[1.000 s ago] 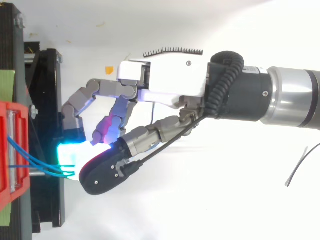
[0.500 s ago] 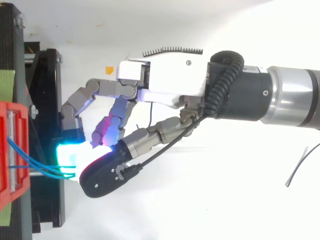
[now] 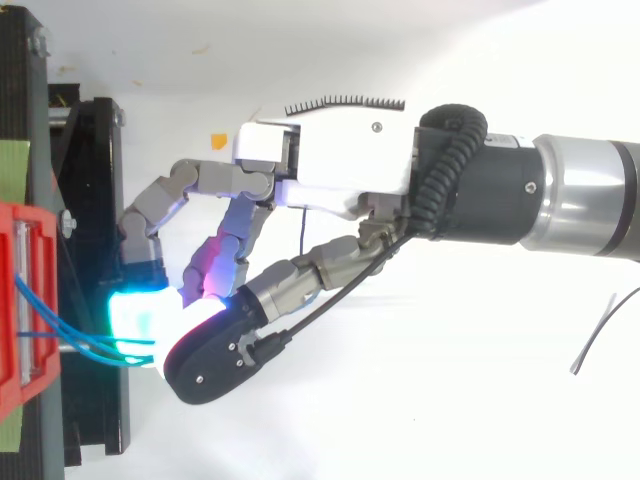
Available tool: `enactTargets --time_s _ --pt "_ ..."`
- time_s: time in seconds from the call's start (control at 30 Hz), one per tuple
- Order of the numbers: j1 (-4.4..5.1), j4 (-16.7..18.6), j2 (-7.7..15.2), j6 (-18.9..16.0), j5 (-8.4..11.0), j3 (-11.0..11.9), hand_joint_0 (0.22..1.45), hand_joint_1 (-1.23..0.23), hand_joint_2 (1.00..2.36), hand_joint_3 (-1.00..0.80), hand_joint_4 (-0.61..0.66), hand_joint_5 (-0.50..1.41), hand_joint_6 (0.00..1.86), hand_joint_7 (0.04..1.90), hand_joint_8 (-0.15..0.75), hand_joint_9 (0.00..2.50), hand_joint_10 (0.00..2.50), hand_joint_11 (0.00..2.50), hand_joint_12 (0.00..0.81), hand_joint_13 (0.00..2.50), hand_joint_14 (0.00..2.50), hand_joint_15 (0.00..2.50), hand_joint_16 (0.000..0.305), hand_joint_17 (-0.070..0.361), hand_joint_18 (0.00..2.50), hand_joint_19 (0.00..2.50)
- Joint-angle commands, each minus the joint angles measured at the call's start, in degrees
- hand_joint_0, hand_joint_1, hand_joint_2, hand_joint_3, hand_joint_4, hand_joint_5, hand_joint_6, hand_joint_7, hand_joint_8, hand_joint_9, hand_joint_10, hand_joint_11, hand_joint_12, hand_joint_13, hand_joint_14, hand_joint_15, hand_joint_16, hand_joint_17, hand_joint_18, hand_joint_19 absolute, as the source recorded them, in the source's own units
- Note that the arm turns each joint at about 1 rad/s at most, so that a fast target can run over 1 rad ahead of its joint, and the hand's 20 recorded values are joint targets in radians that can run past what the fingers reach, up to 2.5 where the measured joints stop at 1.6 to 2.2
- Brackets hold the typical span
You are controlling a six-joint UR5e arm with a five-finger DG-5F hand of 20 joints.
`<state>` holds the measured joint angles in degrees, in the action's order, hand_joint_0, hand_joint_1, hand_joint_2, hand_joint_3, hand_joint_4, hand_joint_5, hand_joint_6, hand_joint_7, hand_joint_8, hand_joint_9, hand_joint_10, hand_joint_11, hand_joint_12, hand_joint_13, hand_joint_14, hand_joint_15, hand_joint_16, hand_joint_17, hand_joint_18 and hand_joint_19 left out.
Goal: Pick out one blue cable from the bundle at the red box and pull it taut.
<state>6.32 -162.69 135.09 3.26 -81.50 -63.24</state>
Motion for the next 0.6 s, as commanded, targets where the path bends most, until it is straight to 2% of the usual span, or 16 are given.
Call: enactTargets --time_s 0.0,0.1,0.4,0.53,0.57 --pt "0.09 0.0 0.0 0.0 0.03 0.0 0.58 -0.77 1.0 -0.5 -0.08 -0.1 0.93 0.78 0.251 1.31 0.04 0.96 0.301 0.94 0.02 0.53 0.043 0.098 0.84 0.69" --pt "0.09 0.0 0.0 0.0 0.03 0.0 0.51 -0.73 1.0 -0.5 -0.06 -0.09 0.92 0.8 0.267 1.33 0.03 0.95 0.318 0.95 0.02 0.53 0.047 0.105 0.87 0.69" --pt "0.09 0.1 0.0 0.0 0.03 0.0 0.45 -0.7 1.0 -0.5 -0.02 -0.09 0.89 0.84 0.293 1.33 0.03 0.92 0.346 0.96 0.02 0.52 0.054 0.12 0.9 0.67" --pt "0.09 0.0 0.0 0.0 0.03 0.0 0.44 -0.69 1.0 -0.5 -0.01 -0.09 0.88 0.82 0.296 1.33 0.03 0.91 0.349 0.96 0.02 0.52 0.054 0.122 0.9 0.67" --pt "0.09 0.0 0.0 0.0 0.03 0.0 0.49 -0.66 1.0 -0.5 -0.02 -0.09 0.88 0.83 0.279 1.32 0.04 0.93 0.331 0.95 0.02 0.52 0.05 0.113 0.87 0.69"
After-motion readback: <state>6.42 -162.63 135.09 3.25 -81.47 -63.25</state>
